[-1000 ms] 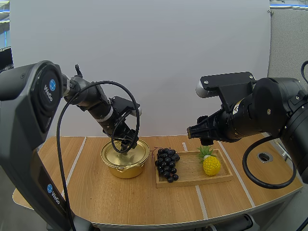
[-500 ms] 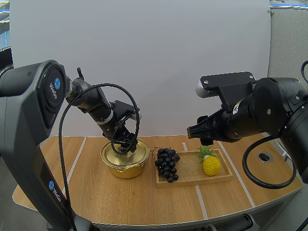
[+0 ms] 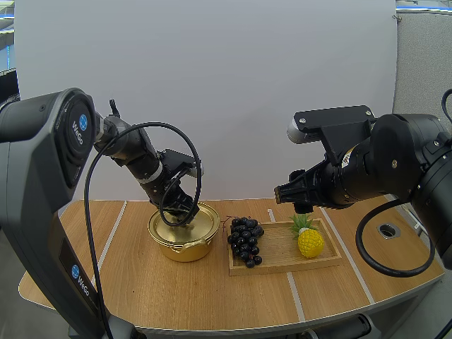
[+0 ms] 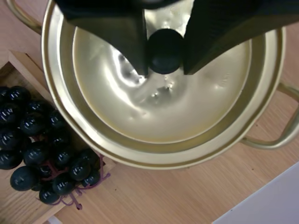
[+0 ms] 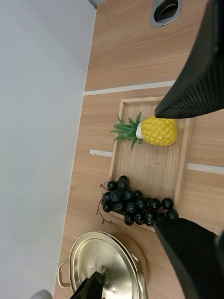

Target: Open the pot, put the pineapple inside, and close it

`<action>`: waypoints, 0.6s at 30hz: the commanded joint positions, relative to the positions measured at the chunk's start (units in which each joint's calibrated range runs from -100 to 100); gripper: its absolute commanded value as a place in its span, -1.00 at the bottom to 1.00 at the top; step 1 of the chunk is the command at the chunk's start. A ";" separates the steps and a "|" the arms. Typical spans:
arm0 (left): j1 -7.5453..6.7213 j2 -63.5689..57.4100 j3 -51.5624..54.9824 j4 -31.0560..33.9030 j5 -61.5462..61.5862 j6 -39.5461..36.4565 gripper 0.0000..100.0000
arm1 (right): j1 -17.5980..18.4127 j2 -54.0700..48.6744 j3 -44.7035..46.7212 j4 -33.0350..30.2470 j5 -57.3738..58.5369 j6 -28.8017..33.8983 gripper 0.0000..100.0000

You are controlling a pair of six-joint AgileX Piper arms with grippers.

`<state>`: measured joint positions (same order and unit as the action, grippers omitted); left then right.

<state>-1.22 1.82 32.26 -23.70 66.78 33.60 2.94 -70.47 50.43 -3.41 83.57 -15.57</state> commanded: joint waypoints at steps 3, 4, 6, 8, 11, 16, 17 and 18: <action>0.04 -0.08 -0.47 -0.25 0.66 -0.35 -1.00 | -0.18 -0.07 -0.60 -0.37 -1.13 -0.13 1.00; 0.04 -0.08 -0.47 -0.25 0.73 -0.35 -1.00 | -0.18 -0.07 -0.60 -0.37 -1.13 -0.13 1.00; 0.04 -0.19 -0.47 -0.25 0.71 -0.72 -1.00 | -0.18 -0.07 -0.60 -0.37 -1.13 -0.13 1.00; 0.04 -1.13 -0.47 -0.25 0.92 -0.71 -1.00 | -0.18 -0.07 -0.60 -0.37 -1.13 -0.13 1.00; 0.04 -3.06 -1.50 -0.25 2.85 -0.81 -1.00 | -0.18 -0.07 -0.60 -0.37 -1.13 -0.13 1.00; 0.04 -9.47 -6.18 -0.25 6.28 -2.48 -1.00 | -0.18 -0.07 -0.60 -0.37 -1.13 -0.13 1.00; 0.04 -10.69 -7.47 -0.25 6.77 -2.82 -1.00 | -0.18 -0.07 -0.60 -0.37 -1.13 -0.13 1.00; 0.04 -12.26 -8.75 -0.25 6.75 -3.07 -1.00 | -0.18 -0.07 -0.60 -0.37 -1.13 -0.13 1.00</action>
<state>-1.22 -6.63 26.50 -23.59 72.39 31.77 2.94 -70.47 50.43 -3.41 83.57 -15.57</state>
